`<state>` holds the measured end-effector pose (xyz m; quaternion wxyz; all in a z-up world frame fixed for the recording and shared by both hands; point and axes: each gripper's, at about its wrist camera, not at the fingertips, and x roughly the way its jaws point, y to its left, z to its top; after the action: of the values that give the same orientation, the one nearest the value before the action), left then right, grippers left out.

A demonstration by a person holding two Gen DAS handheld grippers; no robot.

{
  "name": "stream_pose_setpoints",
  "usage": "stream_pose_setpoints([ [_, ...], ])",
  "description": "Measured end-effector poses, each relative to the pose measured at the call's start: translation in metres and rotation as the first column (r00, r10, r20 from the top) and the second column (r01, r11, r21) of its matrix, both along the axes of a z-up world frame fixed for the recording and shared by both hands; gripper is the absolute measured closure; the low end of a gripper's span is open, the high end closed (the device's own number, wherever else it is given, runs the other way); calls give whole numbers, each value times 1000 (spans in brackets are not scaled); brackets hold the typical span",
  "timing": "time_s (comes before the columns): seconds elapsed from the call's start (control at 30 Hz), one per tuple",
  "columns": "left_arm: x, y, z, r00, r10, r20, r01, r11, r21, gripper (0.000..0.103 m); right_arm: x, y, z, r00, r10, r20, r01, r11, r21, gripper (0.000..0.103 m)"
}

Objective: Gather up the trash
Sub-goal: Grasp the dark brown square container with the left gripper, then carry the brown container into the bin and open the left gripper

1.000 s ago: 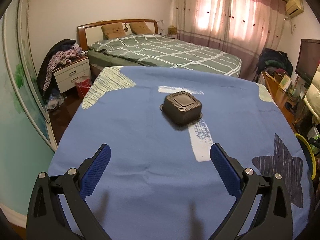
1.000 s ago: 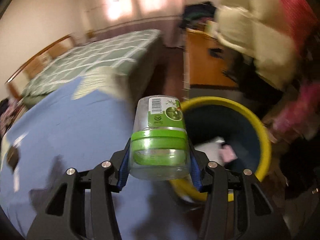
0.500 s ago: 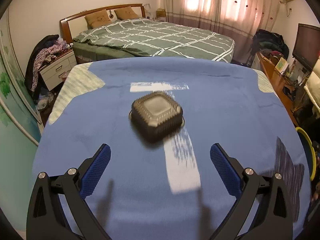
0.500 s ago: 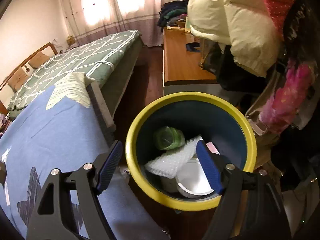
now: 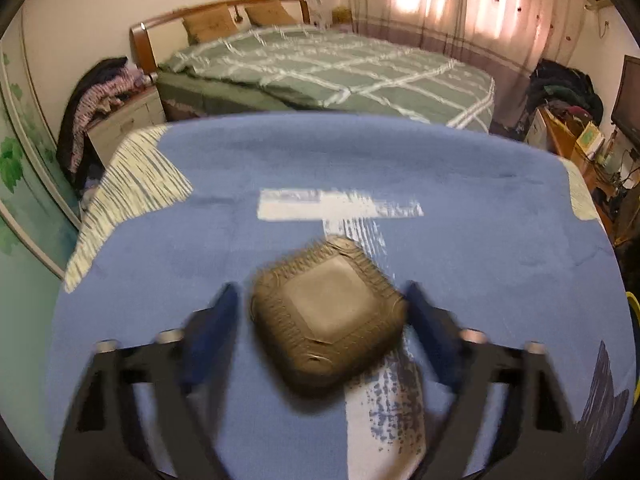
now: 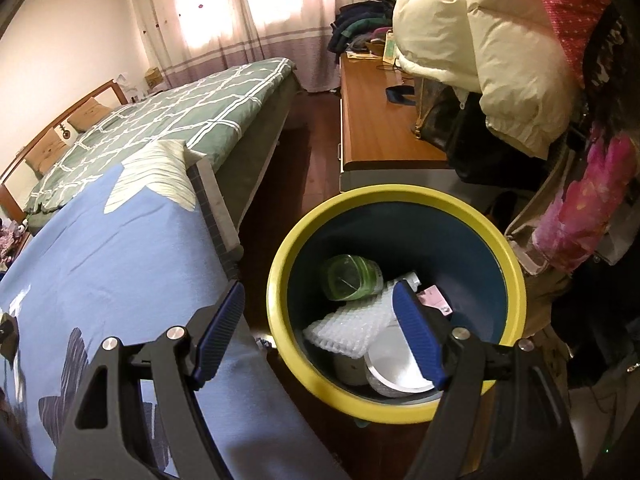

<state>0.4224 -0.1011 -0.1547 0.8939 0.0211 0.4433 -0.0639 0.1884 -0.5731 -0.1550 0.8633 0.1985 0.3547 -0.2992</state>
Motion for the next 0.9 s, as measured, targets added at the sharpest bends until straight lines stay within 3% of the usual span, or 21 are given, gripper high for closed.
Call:
stream_pose_setpoints([
  [0.27,-22,-24,12,997,-67,29,67,998,15,29,-16,5,12,999,34,31,-33,999,-18,31],
  [0.5,-71,-104,40,967,-249,48,250,968,-11,29,-62,-5,26,997,58,43,-56,997,-51,31],
  [0.67,-111,-189,50,911,-410,52,411,911,-26,29,-100,-22,27,998,45,33,-43,997,-67,31],
  [0.9,-170,-320,50,789,-613,25,614,789,-35,29,-147,-49,23,1000,-13,26,15,997,-73,31],
])
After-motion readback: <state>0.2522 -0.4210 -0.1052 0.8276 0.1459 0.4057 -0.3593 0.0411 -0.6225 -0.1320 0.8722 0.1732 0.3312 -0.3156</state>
